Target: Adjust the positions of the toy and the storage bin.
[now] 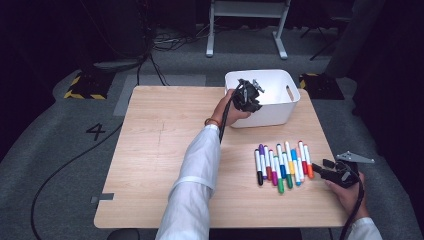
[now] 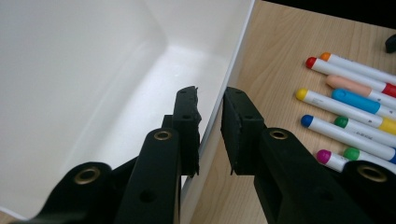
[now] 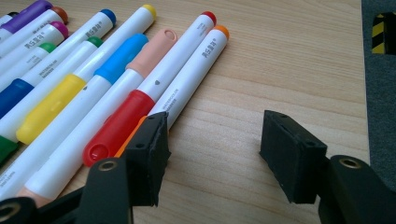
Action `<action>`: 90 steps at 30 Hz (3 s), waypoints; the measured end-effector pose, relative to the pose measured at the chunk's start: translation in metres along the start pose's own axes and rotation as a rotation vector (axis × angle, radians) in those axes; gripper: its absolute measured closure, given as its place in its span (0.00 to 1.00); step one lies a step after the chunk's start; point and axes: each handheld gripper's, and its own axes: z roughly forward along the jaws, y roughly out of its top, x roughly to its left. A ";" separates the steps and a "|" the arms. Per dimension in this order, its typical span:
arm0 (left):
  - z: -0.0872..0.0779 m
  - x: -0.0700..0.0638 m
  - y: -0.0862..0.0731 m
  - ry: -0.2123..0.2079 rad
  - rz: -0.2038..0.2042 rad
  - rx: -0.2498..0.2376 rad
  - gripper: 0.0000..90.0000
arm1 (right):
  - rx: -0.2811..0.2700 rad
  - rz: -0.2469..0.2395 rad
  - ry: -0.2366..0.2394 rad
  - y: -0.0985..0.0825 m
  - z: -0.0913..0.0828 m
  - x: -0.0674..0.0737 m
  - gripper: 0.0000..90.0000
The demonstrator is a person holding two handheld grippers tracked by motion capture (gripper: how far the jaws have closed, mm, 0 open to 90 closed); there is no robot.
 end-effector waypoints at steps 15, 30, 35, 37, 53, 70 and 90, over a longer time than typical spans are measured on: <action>-0.046 -0.004 -0.048 -0.106 0.114 -0.029 0.97 | -0.001 0.005 0.001 0.000 0.000 0.001 0.46; -0.115 -0.021 -0.116 -0.194 0.170 -0.027 0.97 | 0.006 -0.010 -0.012 0.000 0.000 0.003 0.46; -0.135 -0.033 -0.138 -0.219 0.184 -0.042 0.97 | 0.006 -0.009 -0.012 0.000 0.000 0.003 0.46; -0.140 -0.038 -0.143 -0.228 0.191 -0.043 0.97 | 0.005 -0.011 -0.014 0.001 0.001 0.003 0.47; -0.179 -0.038 -0.174 -0.141 0.031 -0.166 0.61 | 0.018 -0.036 -0.038 0.005 0.005 0.005 0.46; -0.179 0.005 -0.185 0.367 -0.395 -0.118 0.29 | 0.022 -0.045 -0.042 0.005 0.005 0.006 0.46; -0.167 0.036 -0.200 0.278 -0.407 0.008 0.65 | 0.028 -0.073 -0.017 0.012 0.010 0.016 0.47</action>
